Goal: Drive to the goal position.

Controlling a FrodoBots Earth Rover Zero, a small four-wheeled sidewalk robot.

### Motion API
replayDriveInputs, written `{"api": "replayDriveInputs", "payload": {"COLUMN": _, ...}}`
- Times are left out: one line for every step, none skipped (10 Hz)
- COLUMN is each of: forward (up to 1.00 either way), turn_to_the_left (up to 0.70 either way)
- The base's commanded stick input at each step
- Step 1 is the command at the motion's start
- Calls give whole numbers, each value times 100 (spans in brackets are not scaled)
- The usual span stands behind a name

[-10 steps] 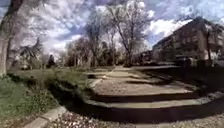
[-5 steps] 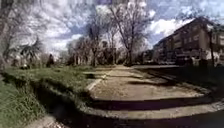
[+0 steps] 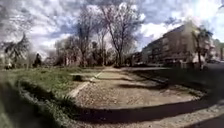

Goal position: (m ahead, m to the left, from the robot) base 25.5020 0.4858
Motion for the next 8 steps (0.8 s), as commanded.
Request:
{"api": "replayDriveInputs", "payload": {"forward": 70, "turn_to_the_left": 0}}
{"api": "replayDriveInputs", "payload": {"forward": 70, "turn_to_the_left": 0}}
{"api": "replayDriveInputs", "payload": {"forward": 70, "turn_to_the_left": 0}}
{"api": "replayDriveInputs", "payload": {"forward": 70, "turn_to_the_left": 0}}
{"api": "replayDriveInputs", "payload": {"forward": 70, "turn_to_the_left": 0}}
{"api": "replayDriveInputs", "payload": {"forward": 70, "turn_to_the_left": 0}}
{"api": "replayDriveInputs", "payload": {"forward": 70, "turn_to_the_left": 0}}
{"api": "replayDriveInputs", "payload": {"forward": 70, "turn_to_the_left": 0}}
